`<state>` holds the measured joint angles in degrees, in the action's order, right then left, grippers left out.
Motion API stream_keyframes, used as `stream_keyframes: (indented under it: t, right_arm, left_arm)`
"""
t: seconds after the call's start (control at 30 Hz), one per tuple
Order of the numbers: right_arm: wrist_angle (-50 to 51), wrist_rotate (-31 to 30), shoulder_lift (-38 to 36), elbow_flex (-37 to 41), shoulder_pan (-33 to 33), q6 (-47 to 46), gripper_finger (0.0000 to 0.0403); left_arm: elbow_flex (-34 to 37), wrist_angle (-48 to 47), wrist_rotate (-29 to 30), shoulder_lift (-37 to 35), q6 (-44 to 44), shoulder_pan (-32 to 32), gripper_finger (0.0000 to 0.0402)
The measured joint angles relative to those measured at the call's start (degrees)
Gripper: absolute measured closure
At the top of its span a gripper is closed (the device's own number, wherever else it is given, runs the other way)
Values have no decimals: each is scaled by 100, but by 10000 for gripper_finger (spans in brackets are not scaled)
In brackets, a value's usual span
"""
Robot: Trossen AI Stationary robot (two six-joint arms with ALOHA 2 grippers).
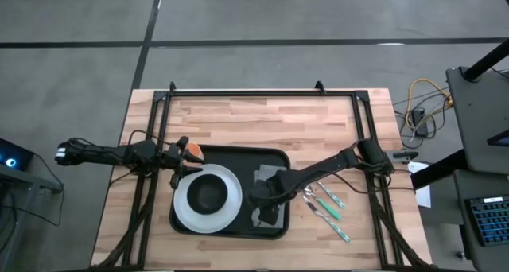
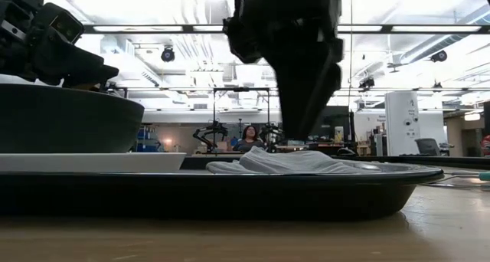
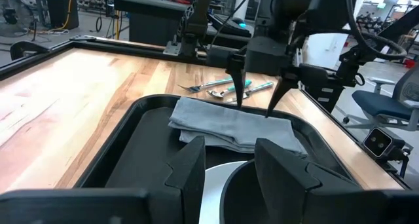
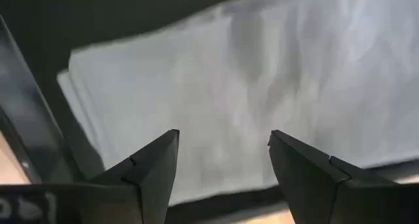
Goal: Set up tray
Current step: Put the white fork on the gray napkin
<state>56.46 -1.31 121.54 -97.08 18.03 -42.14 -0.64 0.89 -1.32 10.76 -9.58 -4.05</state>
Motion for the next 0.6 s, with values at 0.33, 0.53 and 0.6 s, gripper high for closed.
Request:
stream_keyframes:
  t: [0.33, 0.53, 0.6]
  right_arm:
    - [1036, -260, -277, 130, 442, -890, 177]
    - [1072, -757, -982, 719, 694, -1617, 177]
    - [1051, -832, -1247, 1011, 761, -1840, 177]
  left_arm:
    - [0, -2, 0, 0, 0, 0, 287]
    - [0, 0, 0, 15, 0, 2, 287]
    - [0, -1, -1, 20, 0, 0, 287]
